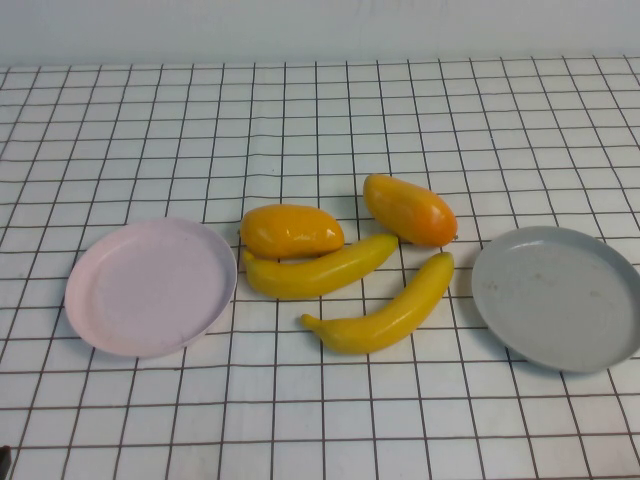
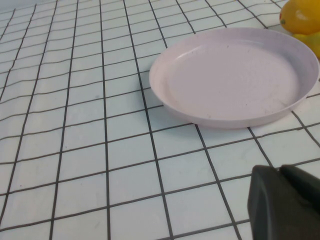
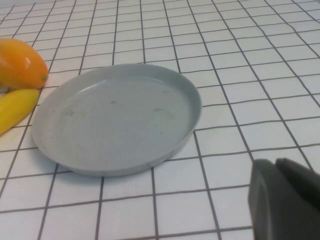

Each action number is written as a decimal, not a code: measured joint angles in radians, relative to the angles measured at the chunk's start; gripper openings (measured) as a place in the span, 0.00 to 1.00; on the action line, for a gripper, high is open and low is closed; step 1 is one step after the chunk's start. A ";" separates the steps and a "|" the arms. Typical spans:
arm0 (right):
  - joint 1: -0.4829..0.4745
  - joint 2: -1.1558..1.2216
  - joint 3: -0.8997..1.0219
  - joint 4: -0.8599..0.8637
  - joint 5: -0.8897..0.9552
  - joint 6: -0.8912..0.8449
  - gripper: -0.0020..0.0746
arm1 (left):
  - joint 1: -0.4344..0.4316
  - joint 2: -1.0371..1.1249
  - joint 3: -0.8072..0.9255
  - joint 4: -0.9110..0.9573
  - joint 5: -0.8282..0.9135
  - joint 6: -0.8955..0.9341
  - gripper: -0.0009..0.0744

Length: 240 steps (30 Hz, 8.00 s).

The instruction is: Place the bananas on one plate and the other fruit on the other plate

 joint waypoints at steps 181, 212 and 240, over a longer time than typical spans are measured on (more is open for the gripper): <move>0.000 0.000 0.000 0.000 0.000 0.000 0.01 | -0.409 1.686 -1.512 0.220 0.343 0.325 0.90; 0.000 0.000 0.000 0.000 0.000 0.000 0.01 | -0.487 2.284 -1.905 -0.451 0.196 1.316 0.90; 0.000 0.000 0.000 0.000 0.000 0.000 0.01 | -0.453 2.337 -1.905 -0.679 0.093 1.303 0.65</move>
